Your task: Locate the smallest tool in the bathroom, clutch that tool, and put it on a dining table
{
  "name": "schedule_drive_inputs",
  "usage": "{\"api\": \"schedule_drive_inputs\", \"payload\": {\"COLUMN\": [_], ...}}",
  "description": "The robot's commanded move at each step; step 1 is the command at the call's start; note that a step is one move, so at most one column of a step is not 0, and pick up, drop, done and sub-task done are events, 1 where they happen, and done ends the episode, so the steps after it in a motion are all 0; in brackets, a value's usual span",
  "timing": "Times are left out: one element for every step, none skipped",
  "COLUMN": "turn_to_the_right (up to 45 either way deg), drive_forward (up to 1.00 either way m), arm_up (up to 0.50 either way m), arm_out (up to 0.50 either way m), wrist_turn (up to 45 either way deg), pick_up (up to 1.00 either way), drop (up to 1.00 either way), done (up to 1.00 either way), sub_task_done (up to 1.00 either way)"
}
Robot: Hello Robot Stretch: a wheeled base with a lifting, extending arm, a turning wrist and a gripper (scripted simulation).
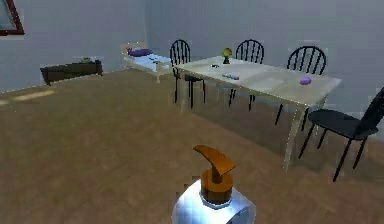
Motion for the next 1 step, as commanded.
{"api": "schedule_drive_inputs", "payload": {"turn_to_the_right": [0.0], "drive_forward": [1.0], "arm_up": [0.0], "arm_out": [0.0], "wrist_turn": [0.0], "pick_up": [0.0], "drop": [0.0], "done": [0.0], "sub_task_done": [0.0]}}
